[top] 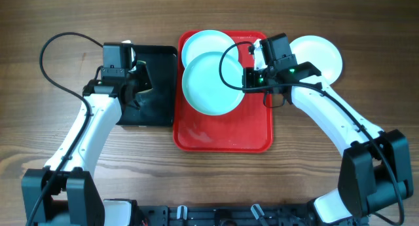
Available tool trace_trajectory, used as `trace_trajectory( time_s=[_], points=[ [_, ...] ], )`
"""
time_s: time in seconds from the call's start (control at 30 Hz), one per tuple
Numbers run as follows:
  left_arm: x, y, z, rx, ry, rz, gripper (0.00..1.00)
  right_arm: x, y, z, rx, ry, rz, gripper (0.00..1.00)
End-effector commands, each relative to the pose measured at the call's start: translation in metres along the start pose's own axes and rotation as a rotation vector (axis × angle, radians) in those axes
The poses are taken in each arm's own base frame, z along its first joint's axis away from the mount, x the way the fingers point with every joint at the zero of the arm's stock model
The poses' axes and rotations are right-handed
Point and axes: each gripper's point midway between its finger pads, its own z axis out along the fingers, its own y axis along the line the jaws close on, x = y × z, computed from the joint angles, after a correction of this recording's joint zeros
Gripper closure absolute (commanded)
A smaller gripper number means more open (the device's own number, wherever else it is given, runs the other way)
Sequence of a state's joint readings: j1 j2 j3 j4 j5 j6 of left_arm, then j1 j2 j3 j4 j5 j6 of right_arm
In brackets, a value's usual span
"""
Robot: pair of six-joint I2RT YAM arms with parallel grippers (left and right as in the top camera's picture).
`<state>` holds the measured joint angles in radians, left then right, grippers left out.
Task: Clean dirty plates on tray and stack at the side
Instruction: 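Return the sponge to the black tray with the left gripper, then lift the pale-green plate with the right gripper and tilt it upward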
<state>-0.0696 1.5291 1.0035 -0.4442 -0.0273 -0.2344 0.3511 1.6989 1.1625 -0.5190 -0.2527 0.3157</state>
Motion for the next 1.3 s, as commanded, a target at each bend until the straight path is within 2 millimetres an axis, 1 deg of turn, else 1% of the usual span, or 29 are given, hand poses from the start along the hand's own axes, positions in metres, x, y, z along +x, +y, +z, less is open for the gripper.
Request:
trace_trajectory(
  time_s=[0.0,0.13,0.17,0.27,0.33,0.37,0.43,0.5,0.6,0.67,0.73,0.83,0.87,0.97,1.07,1.17,1.27],
  points=[
    [-0.009,-0.002,-0.007,0.013,-0.028,-0.009,0.96,-0.02,0.01,-0.007,-0.014,-0.074,0.032,0.96],
    [-0.012,0.009,-0.007,-0.018,-0.038,-0.026,0.96,-0.032,0.026,-0.004,0.03,-0.149,-0.005,0.96],
    [-0.012,0.01,-0.007,-0.02,-0.038,-0.028,0.96,-0.036,0.035,-0.004,0.038,-0.17,-0.024,0.96],
    [-0.015,0.008,-0.011,-0.006,-0.049,-0.028,0.96,-0.061,0.063,-0.01,0.057,-0.277,-0.066,0.96],
    [-0.02,0.005,-0.021,0.011,-0.076,-0.029,0.96,-0.081,0.081,-0.016,0.064,-0.361,-0.087,0.96],
    [-0.023,0.005,-0.025,0.014,-0.089,-0.03,0.96,-0.087,0.086,-0.017,0.062,-0.388,-0.092,0.96],
    [-0.032,0.007,-0.041,0.02,-0.136,-0.041,0.96,-0.102,0.104,-0.014,0.039,-0.447,-0.108,0.96],
    [-0.042,0.014,-0.059,0.021,-0.188,-0.064,0.96,-0.109,0.12,-0.002,0.004,-0.478,-0.123,0.95],
    [-0.047,0.017,-0.075,0.041,-0.217,-0.077,0.96,-0.116,0.136,0.017,-0.012,-0.526,-0.146,0.96],
    [-0.045,0.017,-0.078,0.043,-0.214,-0.079,0.96,-0.123,0.143,0.026,0.013,-0.569,-0.174,0.96],
    [-0.039,0.018,-0.075,0.036,-0.189,-0.079,0.96,-0.133,0.153,0.038,0.082,-0.628,-0.25,0.96],
    [-0.035,0.019,-0.075,0.031,-0.173,-0.079,0.96,-0.141,0.163,0.046,0.154,-0.698,-0.372,0.96],
    [-0.034,0.02,-0.074,0.03,-0.168,-0.079,0.96,-0.145,0.168,0.045,0.187,-0.74,-0.437,0.96],
    [-0.029,0.022,-0.073,0.016,-0.148,-0.08,0.96,-0.163,0.185,0.022,0.248,-0.864,-0.603,0.96],
    [-0.029,0.022,-0.073,0.017,-0.147,-0.08,0.96,-0.174,0.199,0.004,0.31,-0.947,-0.767,0.96],
    [-0.029,0.022,-0.073,0.017,-0.146,-0.08,0.96,-0.173,0.211,-0.002,0.39,-0.969,-0.945,0.96],
    [-0.028,0.022,-0.073,0.015,-0.143,-0.08,0.96,-0.171,0.226,-0.01,0.437,-1.002,-1.059,0.96]
  ],
)
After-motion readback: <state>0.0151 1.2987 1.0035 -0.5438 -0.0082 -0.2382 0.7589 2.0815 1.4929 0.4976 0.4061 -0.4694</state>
